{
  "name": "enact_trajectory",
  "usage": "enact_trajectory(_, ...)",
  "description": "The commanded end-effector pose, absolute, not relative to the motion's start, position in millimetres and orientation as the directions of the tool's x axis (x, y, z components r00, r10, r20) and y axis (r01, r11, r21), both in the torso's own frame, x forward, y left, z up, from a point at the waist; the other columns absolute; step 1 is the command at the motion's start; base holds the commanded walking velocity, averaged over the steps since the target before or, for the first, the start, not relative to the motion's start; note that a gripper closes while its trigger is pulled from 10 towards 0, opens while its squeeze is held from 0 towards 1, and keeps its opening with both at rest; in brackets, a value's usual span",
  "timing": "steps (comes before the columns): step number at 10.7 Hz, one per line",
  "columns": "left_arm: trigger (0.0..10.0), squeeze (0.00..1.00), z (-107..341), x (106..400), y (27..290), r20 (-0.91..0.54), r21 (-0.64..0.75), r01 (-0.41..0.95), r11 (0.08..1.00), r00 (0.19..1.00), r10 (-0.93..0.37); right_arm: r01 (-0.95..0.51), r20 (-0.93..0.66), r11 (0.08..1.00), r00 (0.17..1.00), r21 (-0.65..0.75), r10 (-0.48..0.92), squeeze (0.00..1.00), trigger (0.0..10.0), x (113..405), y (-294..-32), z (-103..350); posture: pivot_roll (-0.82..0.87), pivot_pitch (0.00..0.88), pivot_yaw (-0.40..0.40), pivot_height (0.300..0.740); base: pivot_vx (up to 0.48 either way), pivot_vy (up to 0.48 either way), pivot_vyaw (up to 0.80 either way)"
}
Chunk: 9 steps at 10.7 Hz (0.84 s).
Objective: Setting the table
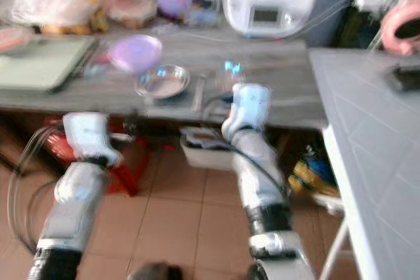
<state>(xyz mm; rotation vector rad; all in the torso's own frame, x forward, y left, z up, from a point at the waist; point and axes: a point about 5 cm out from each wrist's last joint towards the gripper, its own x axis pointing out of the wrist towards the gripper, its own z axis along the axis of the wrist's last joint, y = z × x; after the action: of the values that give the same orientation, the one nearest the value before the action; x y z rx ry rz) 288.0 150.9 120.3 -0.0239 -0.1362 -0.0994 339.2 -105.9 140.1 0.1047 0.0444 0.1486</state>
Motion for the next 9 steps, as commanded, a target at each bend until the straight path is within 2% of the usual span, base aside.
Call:
enact_trajectory(1,10.0,0.0,122,288,144,0.14,-0.012,0.129,0.992,0.982,-0.126,-0.117,-0.03,0.988,0.992,0.1,0.121,0.0,0.0,341,-115,142,0.01,0.048,0.064,0.74,0.472,0.0,0.0)
enact_trajectory(2,10.0,0.0,122,289,145,0.136,-0.022,0.115,0.993,0.984,-0.111,-0.114,-0.031,0.988,0.993,0.099,0.118,0.0,0.0,341,-116,142,0.01,0.05,0.065,0.74,0.251,0.0,0.0)
enact_trajectory(3,10.0,0.0,123,289,146,0.144,-0.03,0.098,0.995,0.985,-0.092,-0.095,-0.036,0.991,0.994,0.093,0.099,0.0,10.0,341,-118,141,0.01,0.052,0.066,0.74,0.0,0.0,0.0)
enact_trajectory(5,10.0,0.0,124,288,151,0.15,-0.014,0.095,0.995,0.984,-0.092,-0.054,-0.052,0.991,0.997,0.126,0.061,0.0,10.0,342,-123,138,0.02,0.057,0.064,0.74,0.0,0.0,0.0)
enact_trajectory(7,10.0,0.0,123,287,157,0.139,-0.025,0.072,0.997,0.988,-0.068,-0.055,-0.067,0.991,0.996,0.123,0.064,0.0,10.0,343,-123,135,0.02,0.066,0.064,0.74,0.0,0.0,-0.61)
enact_trajectory(9,10.0,0.0,123,284,155,0.141,-0.001,0.081,0.997,0.987,-0.08,-0.058,-0.068,0.989,0.995,0.136,0.068,0.0,10.0,343,-119,134,0.03,0.076,0.065,0.74,0.0,0.471,-0.59)
